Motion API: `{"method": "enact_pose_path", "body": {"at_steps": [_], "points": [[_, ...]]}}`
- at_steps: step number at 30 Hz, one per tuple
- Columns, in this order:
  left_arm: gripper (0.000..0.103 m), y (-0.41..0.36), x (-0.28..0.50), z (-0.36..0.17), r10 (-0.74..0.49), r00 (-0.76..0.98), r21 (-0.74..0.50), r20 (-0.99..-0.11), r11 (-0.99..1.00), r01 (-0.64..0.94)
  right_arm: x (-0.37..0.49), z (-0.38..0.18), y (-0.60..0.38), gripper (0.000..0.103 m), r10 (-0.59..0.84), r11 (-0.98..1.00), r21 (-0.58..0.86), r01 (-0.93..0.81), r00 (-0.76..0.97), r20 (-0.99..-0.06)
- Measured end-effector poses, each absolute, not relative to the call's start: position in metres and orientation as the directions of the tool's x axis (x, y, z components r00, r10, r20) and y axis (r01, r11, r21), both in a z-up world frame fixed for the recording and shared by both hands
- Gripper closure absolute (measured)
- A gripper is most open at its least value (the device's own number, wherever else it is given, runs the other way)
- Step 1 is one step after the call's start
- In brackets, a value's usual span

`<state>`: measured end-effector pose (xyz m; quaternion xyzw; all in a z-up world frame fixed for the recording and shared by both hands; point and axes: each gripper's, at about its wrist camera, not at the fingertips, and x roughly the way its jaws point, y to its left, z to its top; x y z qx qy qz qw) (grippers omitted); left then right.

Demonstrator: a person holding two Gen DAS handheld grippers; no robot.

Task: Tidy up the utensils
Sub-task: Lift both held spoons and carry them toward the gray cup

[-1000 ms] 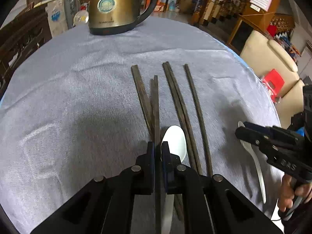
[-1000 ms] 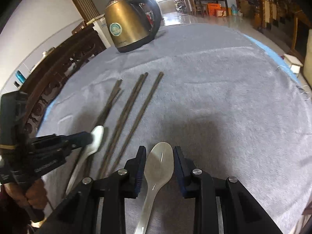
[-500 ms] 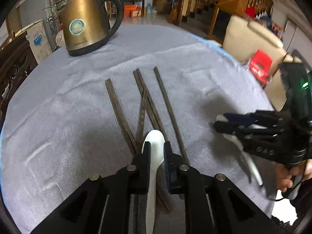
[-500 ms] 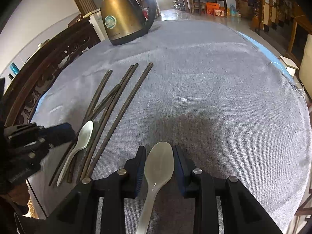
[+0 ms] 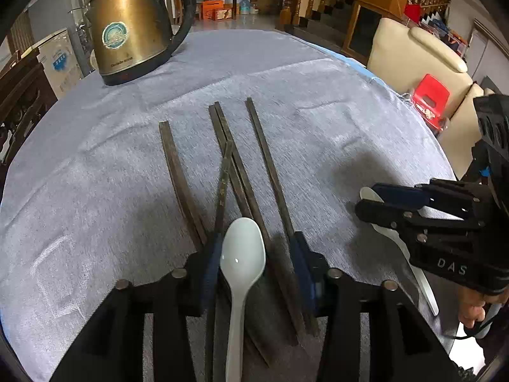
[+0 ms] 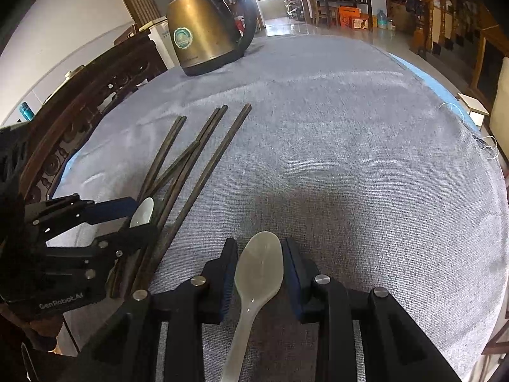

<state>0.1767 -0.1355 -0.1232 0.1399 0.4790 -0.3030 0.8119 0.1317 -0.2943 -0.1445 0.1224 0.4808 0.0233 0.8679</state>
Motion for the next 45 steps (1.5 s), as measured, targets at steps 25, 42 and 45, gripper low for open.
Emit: {"method": "enact_pose_path", "body": {"at_steps": [25,42,45], "points": [[0.097,-0.068,0.178,-0.101,-0.367,0.442,-0.118,-0.819,0.861,0.495,0.12,-0.124,-0.29,0.071,0.225,0.947,0.317,0.061,0.577,-0.785],[0.079,-0.038,0.139,-0.133,-0.338,0.323,-0.154,-0.884,0.863,0.481,0.117,-0.147,-0.293,0.072,0.257,0.93,0.355,0.09,0.53,-0.808],[0.079,-0.048,0.137,-0.131,-0.358,0.301,-0.18,-0.884,0.855,0.487,0.118,-0.149,-0.293,0.072,0.258,0.929,0.36,0.092,0.536,-0.803]]}}
